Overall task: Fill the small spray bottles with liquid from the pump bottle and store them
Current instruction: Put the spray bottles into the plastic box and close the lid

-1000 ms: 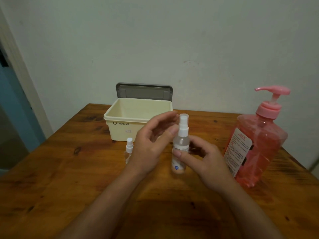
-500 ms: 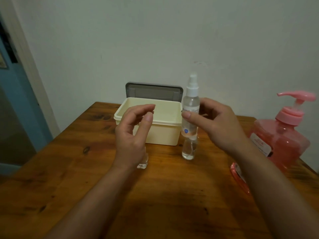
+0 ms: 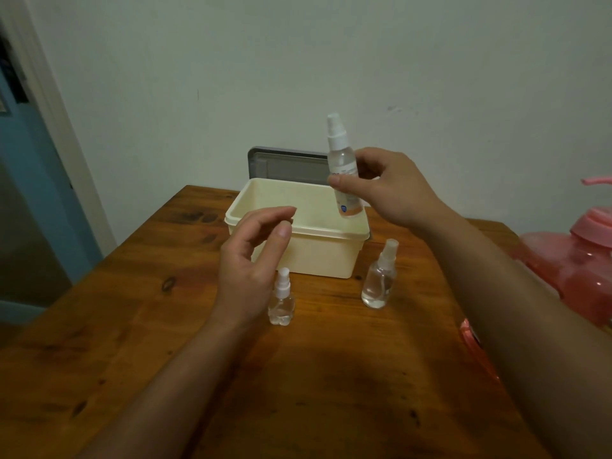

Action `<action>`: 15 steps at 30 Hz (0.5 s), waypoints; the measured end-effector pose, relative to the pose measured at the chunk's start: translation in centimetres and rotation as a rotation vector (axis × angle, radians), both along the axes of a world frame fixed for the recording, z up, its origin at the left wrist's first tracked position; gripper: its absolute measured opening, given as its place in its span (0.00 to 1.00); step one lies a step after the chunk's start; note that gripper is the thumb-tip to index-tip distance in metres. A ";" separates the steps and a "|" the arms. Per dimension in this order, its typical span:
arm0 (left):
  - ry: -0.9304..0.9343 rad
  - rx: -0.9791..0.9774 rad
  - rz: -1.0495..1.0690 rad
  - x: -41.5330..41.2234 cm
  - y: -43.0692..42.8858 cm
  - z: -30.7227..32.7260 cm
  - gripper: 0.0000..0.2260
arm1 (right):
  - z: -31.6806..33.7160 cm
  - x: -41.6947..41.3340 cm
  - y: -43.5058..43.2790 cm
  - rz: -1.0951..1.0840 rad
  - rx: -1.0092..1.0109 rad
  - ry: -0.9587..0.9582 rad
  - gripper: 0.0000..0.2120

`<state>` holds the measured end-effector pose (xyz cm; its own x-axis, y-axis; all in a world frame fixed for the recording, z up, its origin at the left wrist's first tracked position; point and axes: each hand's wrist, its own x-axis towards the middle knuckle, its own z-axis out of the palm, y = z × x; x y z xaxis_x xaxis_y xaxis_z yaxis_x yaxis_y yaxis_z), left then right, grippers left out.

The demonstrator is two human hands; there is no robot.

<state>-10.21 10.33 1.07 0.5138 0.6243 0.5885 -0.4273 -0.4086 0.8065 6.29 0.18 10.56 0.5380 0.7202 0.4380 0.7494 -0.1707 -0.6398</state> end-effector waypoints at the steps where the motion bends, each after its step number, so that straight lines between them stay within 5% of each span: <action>1: 0.006 -0.006 -0.017 0.1 0.1 0.0 0.10 | -0.1 0.3 0.5 -0.001 -0.021 -0.007 0.14; 15: 0.111 -0.142 -0.134 1.1 1.2 -1.7 0.16 | -1.6 3.8 7.2 -0.029 -0.551 -0.245 0.15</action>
<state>-9.12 11.52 -0.59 0.6545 0.6186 0.4347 -0.3757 -0.2329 0.8970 10.10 7.36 8.92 0.4917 0.8627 0.1185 0.8537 -0.4507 -0.2609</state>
